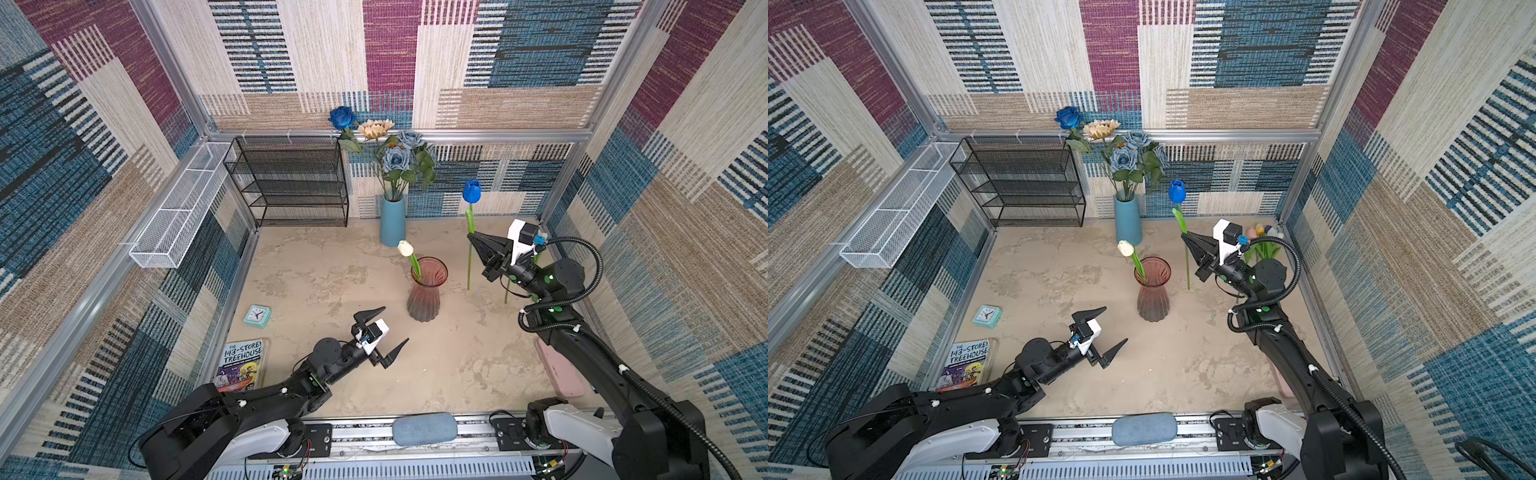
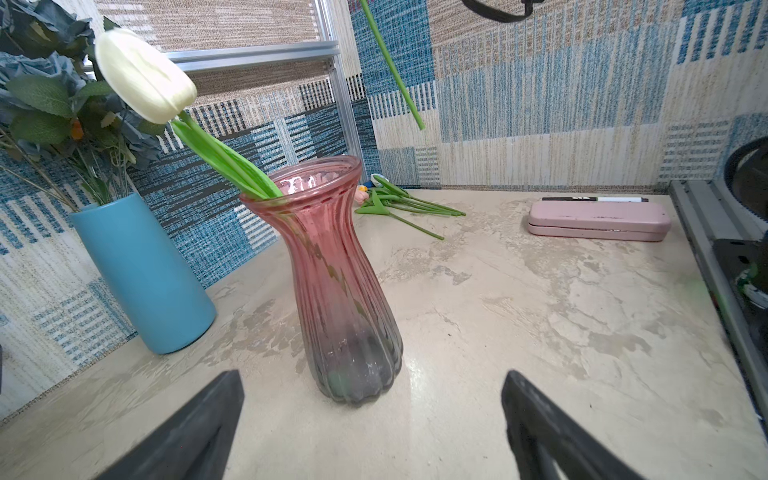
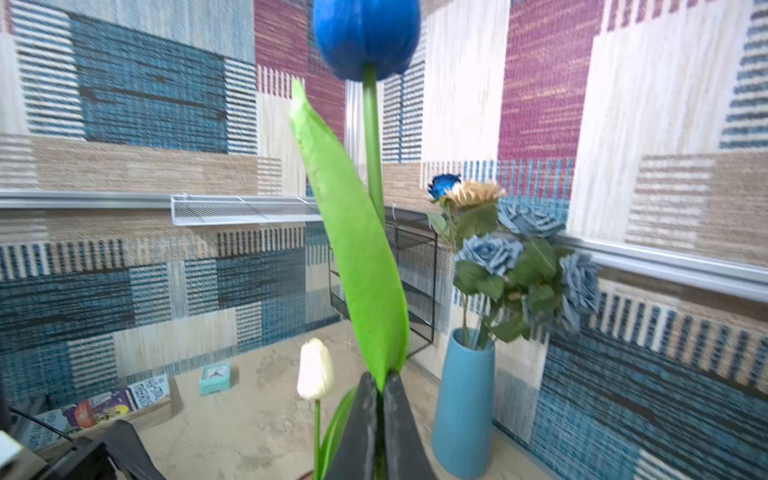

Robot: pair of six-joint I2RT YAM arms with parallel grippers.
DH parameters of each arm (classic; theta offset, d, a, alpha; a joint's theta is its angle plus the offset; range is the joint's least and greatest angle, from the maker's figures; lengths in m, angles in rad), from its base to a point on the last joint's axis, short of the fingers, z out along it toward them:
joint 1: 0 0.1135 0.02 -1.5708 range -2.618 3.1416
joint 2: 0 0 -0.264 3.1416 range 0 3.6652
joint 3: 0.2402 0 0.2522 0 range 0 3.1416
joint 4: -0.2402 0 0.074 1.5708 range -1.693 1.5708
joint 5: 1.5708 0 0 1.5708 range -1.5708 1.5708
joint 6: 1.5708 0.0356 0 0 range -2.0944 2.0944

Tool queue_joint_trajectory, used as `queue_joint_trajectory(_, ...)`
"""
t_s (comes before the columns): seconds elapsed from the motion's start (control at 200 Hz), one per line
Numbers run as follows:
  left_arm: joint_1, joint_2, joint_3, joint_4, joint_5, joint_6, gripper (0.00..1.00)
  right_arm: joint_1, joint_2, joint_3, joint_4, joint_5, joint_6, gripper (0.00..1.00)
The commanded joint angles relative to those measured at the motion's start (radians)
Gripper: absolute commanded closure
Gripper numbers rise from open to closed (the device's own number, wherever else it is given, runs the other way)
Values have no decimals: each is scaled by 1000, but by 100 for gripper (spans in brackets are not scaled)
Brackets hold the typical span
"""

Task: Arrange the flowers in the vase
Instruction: 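Lift the blue tulip and carry it toward the pink vase, then lower the blue tulip's stem into the pink vase with the right gripper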

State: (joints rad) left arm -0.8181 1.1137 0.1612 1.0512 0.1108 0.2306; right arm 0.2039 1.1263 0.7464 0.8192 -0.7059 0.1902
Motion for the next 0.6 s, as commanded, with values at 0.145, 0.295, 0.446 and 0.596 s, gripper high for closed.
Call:
queue_joint_trajectory(0.145,0,1,11,20,17,-10,0,91,125,79,262,60,158,96)
queue_joint_trajectory(0.295,0,0,14,12,15,-9,0,144,182,110,316,86,142,96)
queue_joint_trajectory(0.446,0,0,14,12,19,-12,0,202,233,107,332,118,46,95)
queue_joint_trajectory(0.596,0,-2,16,5,22,-16,0,221,270,79,337,171,-35,95)
